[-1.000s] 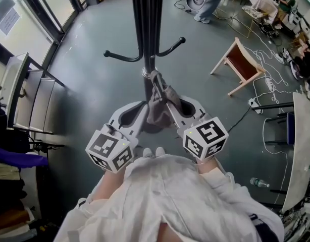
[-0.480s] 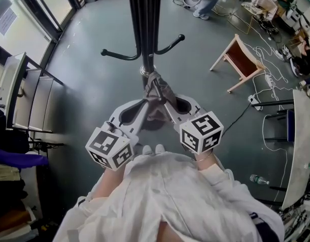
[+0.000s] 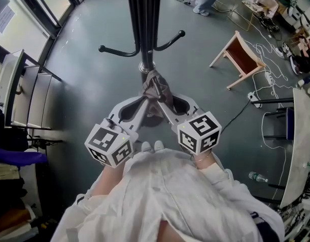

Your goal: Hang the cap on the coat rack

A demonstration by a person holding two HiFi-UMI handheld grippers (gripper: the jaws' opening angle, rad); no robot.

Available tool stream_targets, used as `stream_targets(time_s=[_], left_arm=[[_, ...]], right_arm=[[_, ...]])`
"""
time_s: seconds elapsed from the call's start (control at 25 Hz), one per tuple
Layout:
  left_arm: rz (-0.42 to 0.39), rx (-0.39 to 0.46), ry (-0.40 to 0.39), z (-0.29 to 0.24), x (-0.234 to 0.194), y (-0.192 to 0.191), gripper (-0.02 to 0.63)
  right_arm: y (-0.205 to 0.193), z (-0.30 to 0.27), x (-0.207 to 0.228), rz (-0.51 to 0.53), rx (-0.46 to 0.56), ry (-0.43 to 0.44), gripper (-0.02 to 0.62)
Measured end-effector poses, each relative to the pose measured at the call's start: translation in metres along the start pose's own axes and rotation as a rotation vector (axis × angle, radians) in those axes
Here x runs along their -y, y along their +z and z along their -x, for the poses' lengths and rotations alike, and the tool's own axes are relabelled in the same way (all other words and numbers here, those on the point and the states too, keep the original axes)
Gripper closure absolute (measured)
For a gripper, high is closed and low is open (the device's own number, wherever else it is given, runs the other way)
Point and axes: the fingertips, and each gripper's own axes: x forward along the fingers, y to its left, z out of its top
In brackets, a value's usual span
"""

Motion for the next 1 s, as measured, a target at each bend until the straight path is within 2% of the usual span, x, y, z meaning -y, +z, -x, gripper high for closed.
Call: stream_targets(time_s=[0.08, 0.2, 0.84, 1.0], left_arm=[[0.002, -0.002, 0.001, 0.001, -0.001, 0.0, 0.586], [0.005, -0.002, 0.003, 0.001, -0.002, 0.0, 0.586], [-0.002, -0.019, -0.005, 0.001, 0.008, -0.008, 0.586], [-0.006, -0.02, -0.018, 0.001, 0.012, -0.007, 0.586]], right_arm=[[-0.002, -0.001, -0.003, 0.002, -0.008, 0.003, 0.473], [0.0, -0.001, -0.003, -0.002, 0.001, -0.002, 0.439], [0.004, 0.016, 0.002, -0.006, 0.043, -0.018, 0.407], [0.002, 0.021, -0.002, -0.005, 0.034, 0.008, 0.407]])
